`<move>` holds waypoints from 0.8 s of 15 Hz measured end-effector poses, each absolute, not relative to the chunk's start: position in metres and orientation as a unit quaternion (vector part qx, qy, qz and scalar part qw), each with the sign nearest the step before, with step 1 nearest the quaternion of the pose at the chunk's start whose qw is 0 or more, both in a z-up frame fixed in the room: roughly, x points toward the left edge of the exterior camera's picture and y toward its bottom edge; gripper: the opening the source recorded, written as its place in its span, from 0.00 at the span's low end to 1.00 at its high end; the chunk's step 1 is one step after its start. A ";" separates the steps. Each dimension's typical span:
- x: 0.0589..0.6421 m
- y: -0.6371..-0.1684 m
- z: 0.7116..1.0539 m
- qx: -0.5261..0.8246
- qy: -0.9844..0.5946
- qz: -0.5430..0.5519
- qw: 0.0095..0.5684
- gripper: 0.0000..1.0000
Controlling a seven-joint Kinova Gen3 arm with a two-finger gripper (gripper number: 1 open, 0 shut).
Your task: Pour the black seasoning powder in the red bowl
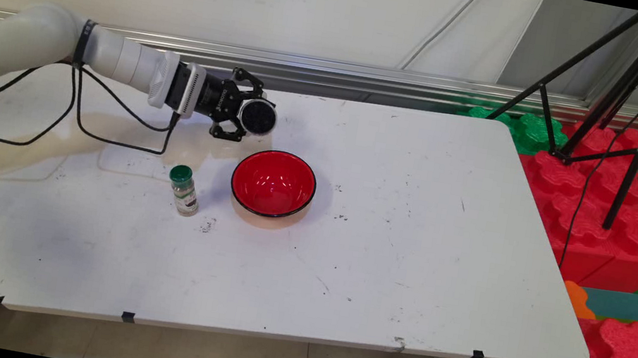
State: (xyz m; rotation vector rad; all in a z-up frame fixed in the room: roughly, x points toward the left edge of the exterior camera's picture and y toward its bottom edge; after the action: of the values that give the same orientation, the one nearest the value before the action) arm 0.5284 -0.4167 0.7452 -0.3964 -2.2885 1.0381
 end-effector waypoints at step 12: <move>0.508 -0.428 0.751 -0.253 -0.839 0.426 0.226 0.00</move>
State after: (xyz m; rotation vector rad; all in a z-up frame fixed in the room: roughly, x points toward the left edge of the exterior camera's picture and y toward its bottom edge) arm 0.5079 -0.4278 0.7507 -0.6967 -2.3118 1.1750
